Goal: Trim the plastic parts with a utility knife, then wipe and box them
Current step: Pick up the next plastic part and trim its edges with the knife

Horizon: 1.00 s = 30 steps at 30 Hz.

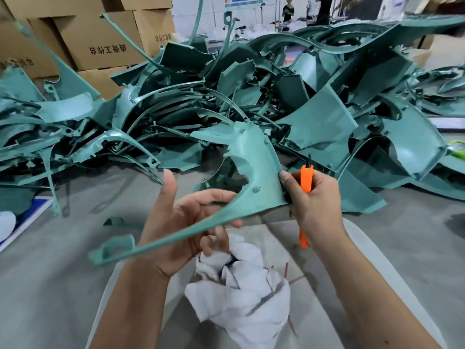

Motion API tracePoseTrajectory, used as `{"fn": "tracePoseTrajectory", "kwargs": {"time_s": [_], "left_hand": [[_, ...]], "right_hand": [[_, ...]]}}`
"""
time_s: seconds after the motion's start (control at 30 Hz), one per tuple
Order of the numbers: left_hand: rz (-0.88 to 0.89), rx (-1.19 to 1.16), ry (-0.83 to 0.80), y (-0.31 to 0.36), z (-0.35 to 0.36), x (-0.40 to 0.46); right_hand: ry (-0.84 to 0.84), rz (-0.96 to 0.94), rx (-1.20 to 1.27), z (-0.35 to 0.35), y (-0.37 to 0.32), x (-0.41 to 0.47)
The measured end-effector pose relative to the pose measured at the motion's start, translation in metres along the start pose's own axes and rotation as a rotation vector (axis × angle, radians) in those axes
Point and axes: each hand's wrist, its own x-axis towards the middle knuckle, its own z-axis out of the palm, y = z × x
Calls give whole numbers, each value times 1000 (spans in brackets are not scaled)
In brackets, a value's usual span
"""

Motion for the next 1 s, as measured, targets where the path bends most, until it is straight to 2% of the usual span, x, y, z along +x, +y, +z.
{"fn": "tracePoseTrajectory", "kwargs": {"time_s": [0.1,0.2,0.37,0.43,0.53,0.67,0.83,0.93,1.0], "left_hand": [[-1,84,-167,2,-5,-4],[-40,241,-269,2,5,0],[127,291,-160,0,25,7],[240,266,-67,-2,29,9],[340,239,43,-3,32,10],[229,267,26,-11,37,17],[123,290,-16,-18,39,18],[85,212,-30,-16,38,17],[72,180,33,-14,38,17]], "right_hand": [[69,-77,-99,-2,0,2],[135,-101,-86,-2,0,0],[282,-125,12,-6,-4,-2],[215,-39,193,-7,-3,-2],[-57,116,429,-2,-6,-6],[-467,209,650,15,-14,-18],[-539,373,777,10,-17,-20],[-521,404,734,7,-19,-17],[-484,420,711,7,-20,-17]]}}
